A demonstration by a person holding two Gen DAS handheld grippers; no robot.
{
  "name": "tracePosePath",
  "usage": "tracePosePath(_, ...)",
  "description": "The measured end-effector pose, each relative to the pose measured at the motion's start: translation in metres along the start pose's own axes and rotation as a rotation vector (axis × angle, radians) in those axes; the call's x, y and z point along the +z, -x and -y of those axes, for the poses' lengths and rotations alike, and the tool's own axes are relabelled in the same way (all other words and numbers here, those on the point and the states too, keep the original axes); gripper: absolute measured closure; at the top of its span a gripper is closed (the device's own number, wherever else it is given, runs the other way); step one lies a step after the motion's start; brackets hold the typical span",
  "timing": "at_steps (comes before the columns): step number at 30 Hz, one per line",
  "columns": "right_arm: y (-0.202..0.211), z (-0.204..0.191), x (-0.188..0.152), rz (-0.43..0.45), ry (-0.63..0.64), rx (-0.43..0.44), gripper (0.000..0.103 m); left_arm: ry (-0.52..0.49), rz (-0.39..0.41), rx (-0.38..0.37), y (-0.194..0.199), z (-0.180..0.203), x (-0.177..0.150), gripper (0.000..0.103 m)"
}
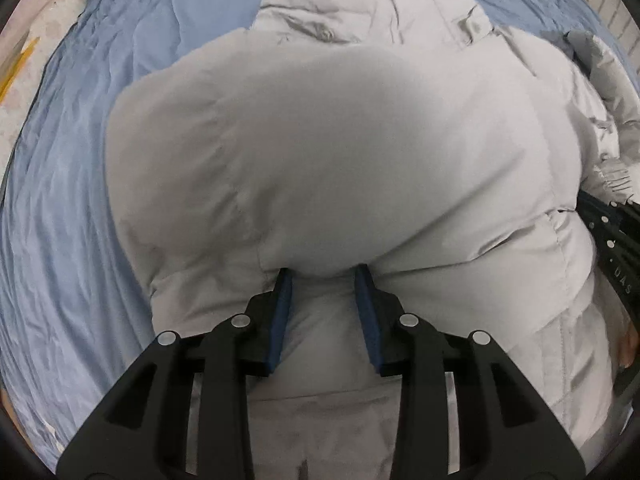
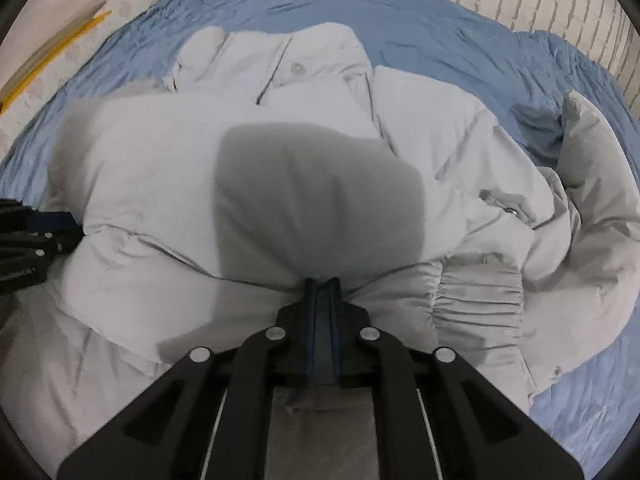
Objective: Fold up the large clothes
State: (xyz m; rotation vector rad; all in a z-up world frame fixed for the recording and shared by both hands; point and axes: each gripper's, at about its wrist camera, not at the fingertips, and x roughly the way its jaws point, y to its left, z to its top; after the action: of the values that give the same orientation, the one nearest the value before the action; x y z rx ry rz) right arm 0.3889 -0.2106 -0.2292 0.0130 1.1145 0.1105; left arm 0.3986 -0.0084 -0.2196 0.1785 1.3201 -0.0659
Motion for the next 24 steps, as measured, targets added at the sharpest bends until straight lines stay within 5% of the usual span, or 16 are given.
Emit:
tracePosePath(4,-0.006,-0.005,0.003,-0.019,-0.002,-0.019,0.097,-0.013,-0.003,0.050,-0.002,0.002,0.004,0.069)
tracePosePath(8,0.017,0.007,0.002,-0.011,-0.020,0.042,0.093,-0.013,0.022,0.017,0.015,0.018,0.001,0.064)
tracePosePath(9,0.034,0.015,0.001,0.034,-0.021,0.061,0.076,-0.024,0.042,0.030,0.022,0.017,-0.001,0.053)
tracePosePath(10,0.050,0.025,-0.001,0.082,-0.018,0.053,0.047,-0.033,0.068,0.052,0.029,0.017,-0.003,0.037)
tracePosePath(12,0.077,0.046,-0.003,0.174,-0.021,-0.025,0.031,-0.042,0.134,0.092,0.045,0.014,-0.006,0.022)
tracePosePath(17,0.100,0.141,0.005,0.224,-0.157,-0.206,0.026,0.025,0.228,0.045,0.078,-0.011,0.005,0.008)
tracePosePath(20,0.094,0.218,0.008,0.234,-0.336,-0.210,0.023,0.073,0.226,0.021,0.073,-0.031,0.016,0.008)
tracePosePath(24,0.076,0.291,0.011,0.208,-0.502,-0.225,0.022,0.083,0.206,0.079,0.063,-0.034,0.007,0.008)
